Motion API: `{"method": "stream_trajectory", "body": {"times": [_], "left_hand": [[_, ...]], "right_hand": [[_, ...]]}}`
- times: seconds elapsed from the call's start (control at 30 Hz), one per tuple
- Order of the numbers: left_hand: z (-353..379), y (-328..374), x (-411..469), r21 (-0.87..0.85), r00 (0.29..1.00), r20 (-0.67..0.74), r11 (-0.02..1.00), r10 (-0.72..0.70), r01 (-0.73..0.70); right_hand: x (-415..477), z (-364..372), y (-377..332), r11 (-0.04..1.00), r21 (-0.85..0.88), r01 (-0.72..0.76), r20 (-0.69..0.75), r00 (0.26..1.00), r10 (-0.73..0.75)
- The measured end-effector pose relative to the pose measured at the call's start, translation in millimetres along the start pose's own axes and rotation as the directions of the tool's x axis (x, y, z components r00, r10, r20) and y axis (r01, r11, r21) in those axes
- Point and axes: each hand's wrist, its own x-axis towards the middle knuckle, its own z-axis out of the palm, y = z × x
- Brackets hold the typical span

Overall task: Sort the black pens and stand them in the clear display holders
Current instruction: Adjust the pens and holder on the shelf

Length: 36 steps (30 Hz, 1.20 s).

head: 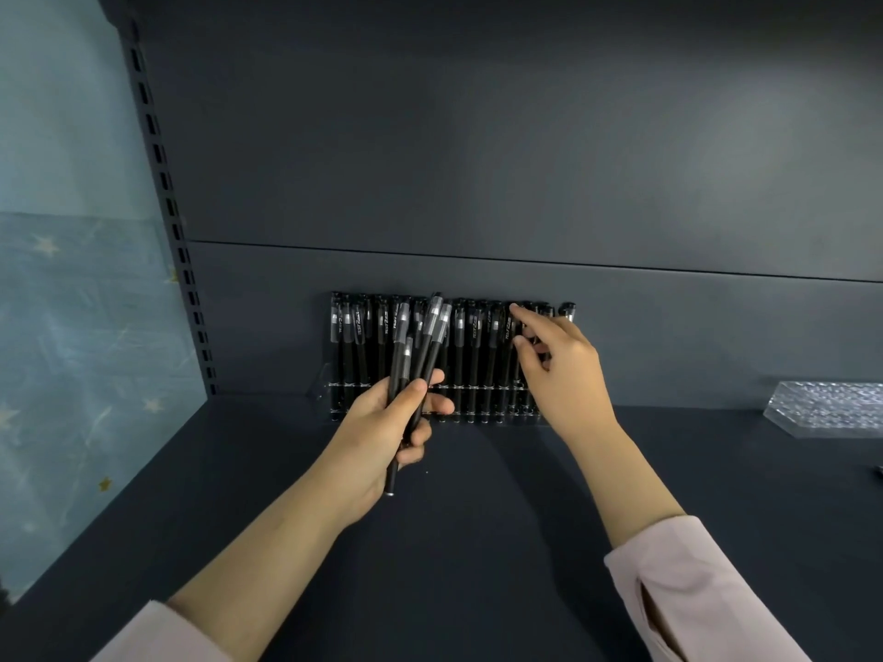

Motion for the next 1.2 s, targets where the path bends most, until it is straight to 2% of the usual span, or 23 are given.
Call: {"method": "stream_trajectory", "body": {"times": [0.13, 0.27, 0.43, 0.57, 0.63, 0.73, 0.8, 0.93, 1.2], "left_hand": [[1, 1, -3, 0.046, 0.999, 0.040, 0.999, 0.012, -0.014], [4, 2, -7, 0.060, 0.995, 0.093, 0.997, 0.045, -0.051], [6, 1, -9, 0.055, 0.992, 0.121, 0.997, 0.038, -0.045], [6, -2, -9, 0.064, 0.990, 0.135, 0.997, 0.041, -0.050], [5, -3, -7, 0.041, 0.990, 0.134, 0.998, 0.036, -0.042], [3, -4, -5, 0.011, 0.995, 0.102, 1.000, 0.013, -0.014], [2, -5, -4, 0.038, 0.997, 0.074, 0.999, -0.001, -0.001], [3, -8, -2, 0.089, 0.998, 0.065, 0.996, -0.010, 0.004], [0, -12, 0, 0.122, 0.995, 0.102, 0.993, -0.001, -0.011]], "right_hand": [[-3, -5, -17, 0.999, -0.037, 0.029, 0.036, 0.999, -0.028], [-2, -9, -50, 0.981, 0.178, -0.080, 0.108, 0.992, 0.061], [-5, -8, -64, 0.886, 0.396, -0.241, 0.182, 0.966, 0.182], [-6, -8, -64, 0.720, 0.588, -0.369, 0.282, 0.928, 0.245], [-4, -12, -62, 0.677, 0.629, -0.382, 0.267, 0.924, 0.274], [2, -20, -51, 0.631, 0.695, -0.345, 0.110, 0.918, 0.380], [5, -28, -39, 0.686, 0.660, -0.306, -0.027, 0.903, 0.429], [4, -37, -23, 0.848, 0.470, -0.243, -0.202, 0.906, 0.372], [-1, -29, -21, 0.970, 0.222, -0.094, -0.300, 0.940, 0.160]]}}
